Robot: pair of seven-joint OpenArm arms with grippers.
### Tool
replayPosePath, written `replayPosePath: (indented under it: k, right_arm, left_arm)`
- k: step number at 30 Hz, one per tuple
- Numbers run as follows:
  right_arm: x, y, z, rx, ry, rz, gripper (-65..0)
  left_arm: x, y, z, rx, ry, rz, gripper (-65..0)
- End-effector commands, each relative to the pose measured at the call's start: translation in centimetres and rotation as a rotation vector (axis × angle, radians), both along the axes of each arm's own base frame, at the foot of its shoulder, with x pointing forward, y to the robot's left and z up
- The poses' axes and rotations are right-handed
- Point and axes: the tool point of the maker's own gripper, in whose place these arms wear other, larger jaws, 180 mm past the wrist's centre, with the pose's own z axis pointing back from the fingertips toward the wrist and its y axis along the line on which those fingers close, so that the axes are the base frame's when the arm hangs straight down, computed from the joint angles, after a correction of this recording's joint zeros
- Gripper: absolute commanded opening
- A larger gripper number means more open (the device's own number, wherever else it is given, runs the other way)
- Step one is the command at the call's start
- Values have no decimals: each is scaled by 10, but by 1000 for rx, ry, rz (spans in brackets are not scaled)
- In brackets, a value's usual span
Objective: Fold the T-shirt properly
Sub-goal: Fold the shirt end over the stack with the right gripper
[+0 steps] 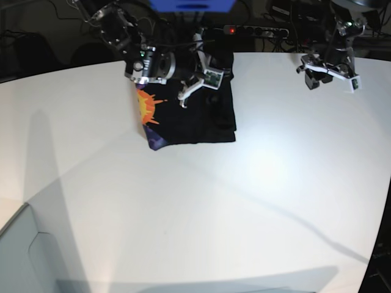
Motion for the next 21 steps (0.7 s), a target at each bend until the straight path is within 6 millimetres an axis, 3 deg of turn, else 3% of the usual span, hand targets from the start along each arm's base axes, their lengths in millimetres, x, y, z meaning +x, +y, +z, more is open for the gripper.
replayPosePath:
  k: [1, 6, 14, 17, 21]
  right_arm:
    - [0, 10, 11, 51, -7, 12, -650]
    - [-2, 17, 17, 60, -33, 52, -650]
    - [47, -22, 52, 70, -167, -101, -650]
    - [58, -32, 52, 57, -178, -141, -650]
    - [72, -30, 41, 45, -159, -153, -650]
  left_arm:
    - [4, 2, 9, 17, -30, -6, -380]
    - [3, 2, 9, 17, -28, -6, -380]
    - [6, -11, 13, -94, -67, -5, -379]
    - [5, -17, 14, -146, -79, 2, -378]
    - [6, -20, 15, -178, -90, 8, -378]
